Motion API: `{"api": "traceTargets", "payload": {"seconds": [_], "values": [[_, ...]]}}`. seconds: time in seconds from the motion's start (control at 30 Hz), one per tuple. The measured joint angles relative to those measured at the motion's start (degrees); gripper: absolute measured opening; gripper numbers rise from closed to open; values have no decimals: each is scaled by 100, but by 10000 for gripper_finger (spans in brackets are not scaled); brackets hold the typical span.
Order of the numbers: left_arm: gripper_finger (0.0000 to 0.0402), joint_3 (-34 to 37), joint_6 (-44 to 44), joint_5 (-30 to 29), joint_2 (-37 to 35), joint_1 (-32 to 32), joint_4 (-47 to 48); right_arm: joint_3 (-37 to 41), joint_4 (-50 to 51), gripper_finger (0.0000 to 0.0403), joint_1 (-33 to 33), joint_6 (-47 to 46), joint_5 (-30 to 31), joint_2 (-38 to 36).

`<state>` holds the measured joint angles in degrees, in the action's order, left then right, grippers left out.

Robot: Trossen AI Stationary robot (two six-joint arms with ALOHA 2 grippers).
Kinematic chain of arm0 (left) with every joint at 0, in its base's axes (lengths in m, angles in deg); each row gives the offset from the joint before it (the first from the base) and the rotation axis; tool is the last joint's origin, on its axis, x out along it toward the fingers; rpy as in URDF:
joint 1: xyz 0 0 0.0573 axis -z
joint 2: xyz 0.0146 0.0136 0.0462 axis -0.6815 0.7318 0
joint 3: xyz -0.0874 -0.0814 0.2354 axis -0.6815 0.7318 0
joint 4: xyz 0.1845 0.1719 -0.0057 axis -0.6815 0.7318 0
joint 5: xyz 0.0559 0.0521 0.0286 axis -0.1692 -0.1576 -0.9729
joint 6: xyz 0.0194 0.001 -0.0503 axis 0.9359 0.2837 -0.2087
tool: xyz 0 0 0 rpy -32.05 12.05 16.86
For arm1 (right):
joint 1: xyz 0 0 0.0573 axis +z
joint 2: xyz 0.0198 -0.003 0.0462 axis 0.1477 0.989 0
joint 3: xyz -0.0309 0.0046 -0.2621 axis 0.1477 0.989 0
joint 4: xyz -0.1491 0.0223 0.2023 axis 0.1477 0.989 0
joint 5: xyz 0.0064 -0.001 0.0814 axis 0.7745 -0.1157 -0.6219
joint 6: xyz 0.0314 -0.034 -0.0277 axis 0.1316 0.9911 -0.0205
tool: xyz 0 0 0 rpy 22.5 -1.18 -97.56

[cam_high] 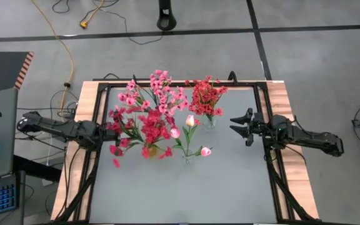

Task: Sort flowers into vase by color
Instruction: Put the red flowers into the yellow vase

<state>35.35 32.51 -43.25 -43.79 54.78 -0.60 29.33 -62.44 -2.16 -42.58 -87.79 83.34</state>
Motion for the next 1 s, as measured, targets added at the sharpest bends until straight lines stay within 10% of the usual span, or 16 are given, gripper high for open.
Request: {"api": "traceTargets", "payload": {"seconds": [1.0], "values": [[163, 446, -143, 189, -1742, 7, 1087, 4, -21, 202, 0, -3, -5, 7]]}}
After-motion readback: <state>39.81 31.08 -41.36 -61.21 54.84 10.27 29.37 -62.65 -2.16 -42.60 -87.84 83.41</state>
